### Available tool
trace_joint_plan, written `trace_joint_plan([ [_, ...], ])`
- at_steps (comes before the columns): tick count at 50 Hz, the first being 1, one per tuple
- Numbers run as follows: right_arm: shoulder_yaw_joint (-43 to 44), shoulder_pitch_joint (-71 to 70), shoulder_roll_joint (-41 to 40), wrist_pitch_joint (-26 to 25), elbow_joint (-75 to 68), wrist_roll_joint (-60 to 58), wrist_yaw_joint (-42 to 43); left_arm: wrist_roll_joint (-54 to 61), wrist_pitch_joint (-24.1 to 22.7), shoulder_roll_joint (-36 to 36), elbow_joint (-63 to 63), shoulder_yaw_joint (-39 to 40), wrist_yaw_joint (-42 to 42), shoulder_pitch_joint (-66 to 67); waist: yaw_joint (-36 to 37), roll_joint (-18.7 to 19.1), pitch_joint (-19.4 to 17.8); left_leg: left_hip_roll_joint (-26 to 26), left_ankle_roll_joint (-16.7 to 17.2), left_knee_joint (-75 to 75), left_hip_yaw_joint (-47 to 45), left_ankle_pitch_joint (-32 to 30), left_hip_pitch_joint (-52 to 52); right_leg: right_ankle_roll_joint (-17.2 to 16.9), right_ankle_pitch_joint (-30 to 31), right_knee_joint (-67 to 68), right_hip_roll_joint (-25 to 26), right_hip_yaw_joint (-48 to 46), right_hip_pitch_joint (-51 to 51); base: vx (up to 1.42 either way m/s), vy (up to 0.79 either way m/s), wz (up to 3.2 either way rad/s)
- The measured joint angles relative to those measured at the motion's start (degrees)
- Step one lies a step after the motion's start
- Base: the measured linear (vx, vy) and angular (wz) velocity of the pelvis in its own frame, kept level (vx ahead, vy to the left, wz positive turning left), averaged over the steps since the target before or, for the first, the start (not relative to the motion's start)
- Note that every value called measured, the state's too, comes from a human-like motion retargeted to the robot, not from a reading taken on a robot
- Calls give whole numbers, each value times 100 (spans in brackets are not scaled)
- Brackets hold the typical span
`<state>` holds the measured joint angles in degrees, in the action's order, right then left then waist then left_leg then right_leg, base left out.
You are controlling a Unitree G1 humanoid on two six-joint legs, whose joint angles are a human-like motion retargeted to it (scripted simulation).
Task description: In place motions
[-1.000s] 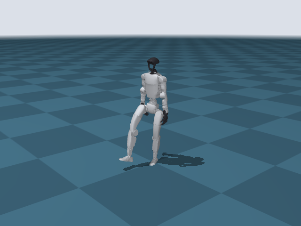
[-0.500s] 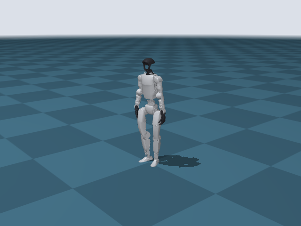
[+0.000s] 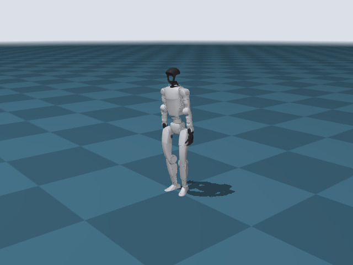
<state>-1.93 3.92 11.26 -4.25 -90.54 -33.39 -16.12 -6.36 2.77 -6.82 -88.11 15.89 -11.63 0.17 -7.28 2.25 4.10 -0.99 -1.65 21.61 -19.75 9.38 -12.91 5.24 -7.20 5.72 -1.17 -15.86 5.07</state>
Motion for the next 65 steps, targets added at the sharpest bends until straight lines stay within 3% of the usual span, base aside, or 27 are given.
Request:
trace_joint_plan([
  [3,-93,-116,-8,92,134,163,-77,20,13,-44,29,96,-8,138,68,-321,-175,-111,-265,1490,-248,-643,-717,30,25,49,-281,64,-30,-6,1,12],
  [6,-174,-218,22,104,207,68,-96,-5,14,-29,9,239,-13,309,222,-398,-203,-275,-335,2009,-353,-475,-1469,54,64,-10,-337,-43,-96,0,4,-1],
  [13,-312,-461,73,232,490,42,-39,143,-2,76,-186,484,-39,554,830,-415,-771,-305,246,-310,161,-354,-2492,160,63,-33,-173,142,-515,-4,4,-35],
  [20,-348,-574,17,276,668,68,-47,114,20,151,-609,631,-50,713,1142,-545,-894,-609,566,-1495,257,-382,-3236,168,111,-76,-308,258,-670,3,1,-29],
  [25,-352,-531,-71,344,769,147,-153,84,44,115,-643,605,-32,723,1108,-547,-847,-561,569,-1382,209,-509,-2914,139,88,-85,-339,173,-706,2,0,9],
  [30,-438,-323,-97,377,720,4,-91,102,15,119,-504,584,33,741,992,-465,-575,-156,432,-1405,617,-500,-1724,45,60,-172,-320,53,-707,9,1,17],
  [36,-262,-299,-21,249,273,-144,-4,161,72,26,-298,361,42,433,439,-173,-34,434,-62,-396,971,-445,-574,-88,-45,-117,-247,-329,-347,6,-2,59],
  [37,-229,-266,-4,231,215,-104,15,133,76,7,-218,311,49,383,448,-185,16,508,-99,-301,859,-338,-348,-104,-50,-98,-275,-297,-296,0,0,0],
  [40,-133,-163,39,153,25,2,58,27,47,-70,118,187,89,298,483,-65,208,561,-279,-906,288,994,412,-161,-119,-24,-191,-280,-174,9,-7,5],
  [42,-104,-108,67,79,-123,16,87,0,21,-112,349,111,107,308,242,187,330,469,-286,-1612,477,445,677,-172,-224,22,-1,-509,-203,13,-12,96],
  [43,-90,-114,62,22,-161,25,101,1,11,-145,417,83,90,247,38,232,334,506,-187,-1702,1053,361,670,-175,-291,66,-11,-665,-212,-3,-13,85],
  [47,70,-66,17,140,-80,229,74,19,32,-273,629,-125,132,-110,-3,191,18,453,-161,-1715,1157,235,750,-201,-514,576,-81,-616,-228,-7,-12,54],
  [50,30,124,36,198,65,129,-93,57,8,-305,745,-331,152,-183,64,221,120,470,-205,-1532,1355,305,637,-220,-431,982,-109,-735,-140,13,-8,32],
  [53,-11,39,19,147,89,-204,59,24,6,-241,714,-205,199,-249,161,322,113,292,-140,-1454,1311,376,598,-490,9,2172,-132,-206,552,-1,-8,-28],
  [55,-134,-54,9,169,108,-278,99,114,-19,-192,704,-138,178,-216,23,445,47,127,-113,-1453,1334,367,618,-472,-4,2890,-53,3,1057,-3,-12,-4],
  [58,-194,-143,-83,231,247,-401,15,208,6,-240,520,-63,58,-221,-246,465,-44,51,-123,-1484,1311,339,651,-392,-187,2809,-104,-213,1537,-7,-17,13],
  [65,-226,-170,-153,393,434,-310,13,150,53,-280,220,-92,74,-217,-698,189,-484,175,-249,-1531,1448,334,977,-335,-280,846,-293,-755,2626,-8,-15,22],
])
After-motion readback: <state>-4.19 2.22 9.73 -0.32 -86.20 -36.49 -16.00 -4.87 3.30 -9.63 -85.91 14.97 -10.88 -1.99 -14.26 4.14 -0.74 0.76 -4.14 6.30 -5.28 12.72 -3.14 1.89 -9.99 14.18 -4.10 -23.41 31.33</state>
